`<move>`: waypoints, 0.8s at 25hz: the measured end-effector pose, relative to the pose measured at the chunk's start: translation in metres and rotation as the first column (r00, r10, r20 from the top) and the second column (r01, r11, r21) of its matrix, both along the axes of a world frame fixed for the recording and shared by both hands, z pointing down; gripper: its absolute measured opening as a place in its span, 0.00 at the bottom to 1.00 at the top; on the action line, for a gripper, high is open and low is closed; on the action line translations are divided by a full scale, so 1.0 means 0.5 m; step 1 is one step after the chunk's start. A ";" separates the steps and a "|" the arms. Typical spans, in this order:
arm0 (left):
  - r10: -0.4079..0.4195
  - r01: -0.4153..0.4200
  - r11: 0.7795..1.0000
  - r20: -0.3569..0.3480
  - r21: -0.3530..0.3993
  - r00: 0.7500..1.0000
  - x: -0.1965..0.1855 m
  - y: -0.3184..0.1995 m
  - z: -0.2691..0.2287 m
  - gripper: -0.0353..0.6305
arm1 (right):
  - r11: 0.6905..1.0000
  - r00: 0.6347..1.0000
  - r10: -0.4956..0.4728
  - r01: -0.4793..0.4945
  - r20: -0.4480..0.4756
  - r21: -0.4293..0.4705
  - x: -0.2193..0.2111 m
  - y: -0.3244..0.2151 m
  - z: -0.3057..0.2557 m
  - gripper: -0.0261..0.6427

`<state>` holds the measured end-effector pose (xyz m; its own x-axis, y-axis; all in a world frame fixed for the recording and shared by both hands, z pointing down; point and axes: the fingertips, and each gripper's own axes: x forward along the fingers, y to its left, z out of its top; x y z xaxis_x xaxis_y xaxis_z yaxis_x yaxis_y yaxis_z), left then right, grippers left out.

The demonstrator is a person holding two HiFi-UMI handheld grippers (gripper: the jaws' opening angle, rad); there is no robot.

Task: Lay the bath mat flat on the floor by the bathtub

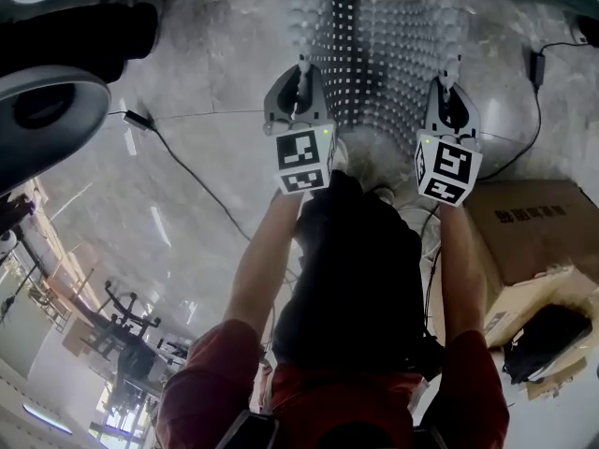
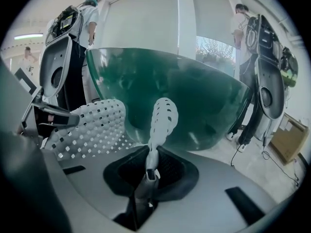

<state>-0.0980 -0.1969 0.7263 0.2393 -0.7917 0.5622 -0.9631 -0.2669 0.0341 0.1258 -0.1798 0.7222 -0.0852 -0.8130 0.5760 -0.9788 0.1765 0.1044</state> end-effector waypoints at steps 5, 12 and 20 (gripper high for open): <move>-0.008 0.008 1.000 0.001 0.011 1.000 0.002 -0.019 0.071 0.15 | 1.000 1.000 -0.017 0.017 -0.013 0.011 0.011 -0.022 0.071 0.12; -0.008 0.008 1.000 0.026 0.011 1.000 -0.006 -0.029 0.170 0.15 | 0.999 0.999 -0.030 0.031 -0.021 0.015 0.019 -0.034 0.174 0.12; 0.004 -0.005 1.000 0.051 0.020 0.999 -0.011 -0.038 0.263 0.15 | 0.998 0.998 -0.054 0.055 -0.039 0.022 0.042 -0.042 0.263 0.12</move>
<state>-0.1033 -0.2157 0.8580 0.2142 -0.8018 0.5580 -0.9622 -0.2714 -0.0207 0.1466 -0.2006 0.8538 -0.1080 -0.8206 0.5612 -0.9630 0.2267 0.1461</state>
